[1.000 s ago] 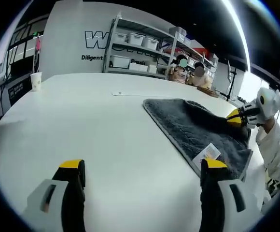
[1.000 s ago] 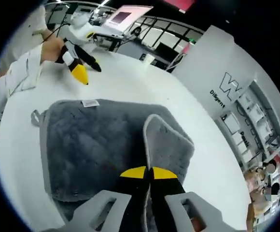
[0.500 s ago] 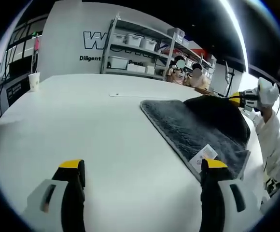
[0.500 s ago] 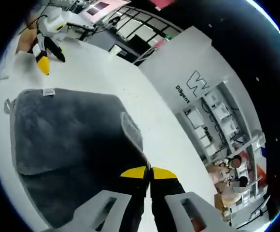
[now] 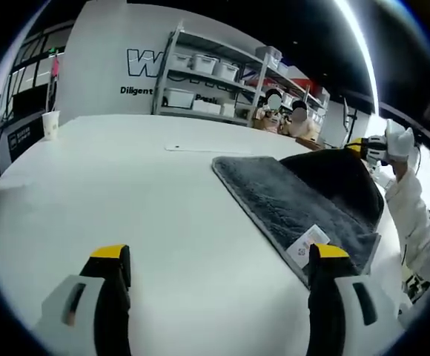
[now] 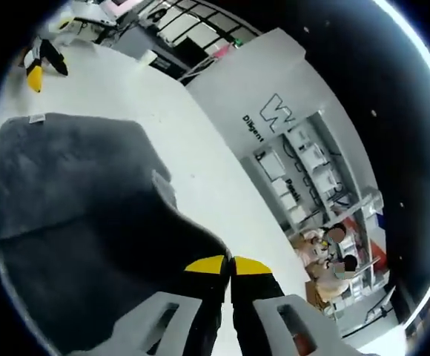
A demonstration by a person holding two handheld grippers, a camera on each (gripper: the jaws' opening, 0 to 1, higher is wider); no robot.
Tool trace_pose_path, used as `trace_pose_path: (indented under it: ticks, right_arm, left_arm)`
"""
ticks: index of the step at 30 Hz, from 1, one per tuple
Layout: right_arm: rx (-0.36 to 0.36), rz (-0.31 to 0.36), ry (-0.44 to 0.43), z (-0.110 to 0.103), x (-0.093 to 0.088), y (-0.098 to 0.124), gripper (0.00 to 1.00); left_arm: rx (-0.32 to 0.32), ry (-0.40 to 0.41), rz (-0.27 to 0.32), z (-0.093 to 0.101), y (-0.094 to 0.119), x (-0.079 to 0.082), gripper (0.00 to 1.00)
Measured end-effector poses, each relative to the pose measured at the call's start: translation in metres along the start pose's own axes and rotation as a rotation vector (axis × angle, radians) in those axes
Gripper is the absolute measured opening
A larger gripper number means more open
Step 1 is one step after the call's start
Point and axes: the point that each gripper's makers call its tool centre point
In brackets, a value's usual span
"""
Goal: Open the folded towel by lifting each exposed corner and separating the folded layers until the towel lies flat within the target outline without major curled edges
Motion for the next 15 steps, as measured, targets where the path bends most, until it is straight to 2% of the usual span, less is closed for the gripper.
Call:
trace_pose_path:
  ticks: [8,15]
  right_arm:
    - [-0.014,-0.046,-0.045,0.017,-0.028,-0.021,0.00]
    - [0.001,-0.100,-0.094,0.024,-0.065,-0.040,0.00]
  left_arm:
    - [0.001,0.002,-0.001,-0.001,0.000,0.000,0.99]
    - [0.005,0.001,-0.005,-0.001,0.000,-0.001,0.99]
Point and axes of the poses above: the point that each gripper's makers call its tool centre point, and the gripper's own axes: y roughly backward along the fingers, z roughly to its right, x roughly out of its top, and after that the axes turned 15 degrees about -y, right-handed
